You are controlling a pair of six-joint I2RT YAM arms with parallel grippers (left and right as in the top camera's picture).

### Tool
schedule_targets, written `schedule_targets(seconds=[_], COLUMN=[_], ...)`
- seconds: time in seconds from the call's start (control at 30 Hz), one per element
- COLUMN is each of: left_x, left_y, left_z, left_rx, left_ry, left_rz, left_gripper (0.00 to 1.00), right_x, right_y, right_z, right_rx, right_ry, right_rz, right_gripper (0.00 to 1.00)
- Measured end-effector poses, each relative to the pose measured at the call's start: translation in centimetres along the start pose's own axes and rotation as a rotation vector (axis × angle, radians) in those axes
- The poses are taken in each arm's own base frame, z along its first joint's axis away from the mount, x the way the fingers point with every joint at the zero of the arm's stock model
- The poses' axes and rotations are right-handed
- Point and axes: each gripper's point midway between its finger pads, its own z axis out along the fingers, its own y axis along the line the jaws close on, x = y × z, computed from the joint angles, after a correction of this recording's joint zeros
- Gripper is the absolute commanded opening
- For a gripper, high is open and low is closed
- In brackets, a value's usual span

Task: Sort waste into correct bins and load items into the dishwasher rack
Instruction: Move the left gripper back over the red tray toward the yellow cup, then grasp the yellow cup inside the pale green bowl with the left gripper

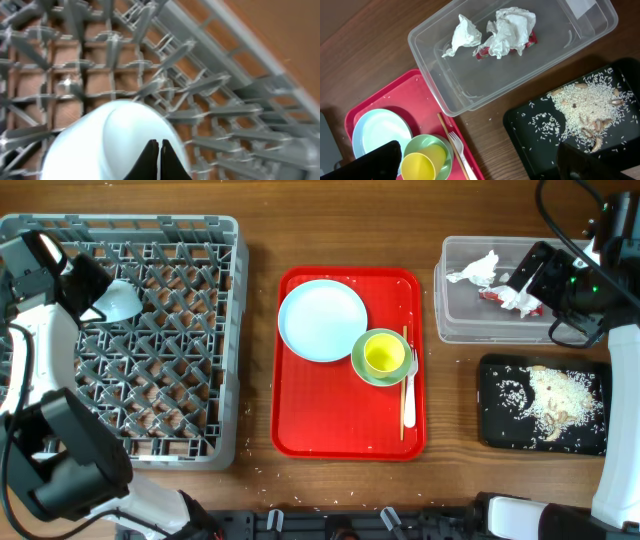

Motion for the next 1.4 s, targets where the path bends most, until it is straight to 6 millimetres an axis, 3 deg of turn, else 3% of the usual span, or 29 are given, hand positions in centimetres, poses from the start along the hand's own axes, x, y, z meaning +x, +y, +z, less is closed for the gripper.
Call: schedule_targets(seconds=[0.1,0.17,0.27,0.37,0.4,0.43,0.47,0.5,0.53,0.57,0.63,0.67,0.7,0.73,0.83,0.93,0.97,1.0,1.07,1.17,1.3,1.4], left_x=[2.4,2.4,2.8,0.8,-0.7,-1.6,-2.1,-1.5,0.1,2.4,9.0,10.0,14.0,16.1,23.3,28.7,29.7,30.3,31.6,31.1,32.1,33.3], left_y=[1.8,2.5,4.6,4.5,3.0,1.0,-2.8,-4.8,-7.1,-9.6,-15.0,-15.6,-18.6,-20.1,-23.8,-25.1,-25.3,-25.9,-26.2,-25.9,-24.9,-23.9], left_z=[1.4,1.3,-0.5,-3.8,-6.5,-9.1,-13.4,-15.3,-17.0,-18.4,-20.2,-20.3,-21.1,-21.3,-20.5,-17.4,-16.5,-15.4,-12.8,-9.5,-6.8,-5.2], left_rx=[-0.066,-0.082,-0.122,-0.078,0.003,0.098,0.274,0.368,0.458,0.540,0.676,0.688,0.738,0.751,0.708,0.567,0.536,0.510,0.426,0.321,0.242,0.195], left_ry=[0.092,0.100,0.131,0.063,0.009,-0.030,-0.055,-0.034,0.026,0.115,0.350,0.372,0.481,0.516,0.603,0.631,0.622,0.593,0.549,0.479,0.488,0.519], left_rz=[0.016,0.010,-0.050,-0.125,-0.152,-0.162,-0.161,-0.152,-0.145,-0.130,-0.023,0.020,0.127,0.206,0.448,0.590,0.624,0.648,0.683,0.649,0.653,0.665], left_gripper=[0.04,0.04,0.04,0.04,0.11,0.31,0.55,0.72,0.89,1.00,1.00,1.00,1.00,1.00,0.99,0.72,0.68,0.63,0.61,0.46,0.49,0.45], right_x=[0.0,0.0,0.0,0.0,0.0,0.0,0.0,0.0,0.0,0.0,0.0,0.0,0.0,0.0,0.0,0.0,0.0,0.0,0.0,0.0,0.0,0.0], right_y=[0.0,0.0,0.0,0.0,0.0,0.0,0.0,0.0,0.0,0.0,0.0,0.0,0.0,0.0,0.0,0.0,0.0,0.0,0.0,0.0,0.0,0.0], right_z=[0.0,0.0,0.0,0.0,0.0,0.0,0.0,0.0,0.0,0.0,0.0,0.0,0.0,0.0,0.0,0.0,0.0,0.0,0.0,0.0,0.0,0.0], right_rx=[0.000,0.000,0.000,0.000,0.000,0.000,0.000,0.000,0.000,0.000,0.000,0.000,0.000,0.000,0.000,0.000,0.000,0.000,0.000,0.000,0.000,0.000], right_ry=[0.000,0.000,0.000,0.000,0.001,0.000,0.000,0.000,0.000,0.001,0.000,0.000,0.000,0.000,0.001,0.001,0.000,0.000,0.000,0.000,0.000,0.000], right_rz=[0.000,0.000,0.000,0.000,0.000,0.000,0.000,0.000,0.000,0.000,0.000,0.000,0.000,0.000,0.000,0.000,0.000,0.000,0.000,0.000,0.000,0.000], right_gripper=[1.00,0.99,1.00,1.00,1.00,1.00,1.00,1.00,1.00,1.00,1.00,1.00,1.00,1.00,1.00,1.00,1.00,1.00,1.00,1.00,1.00,1.00])
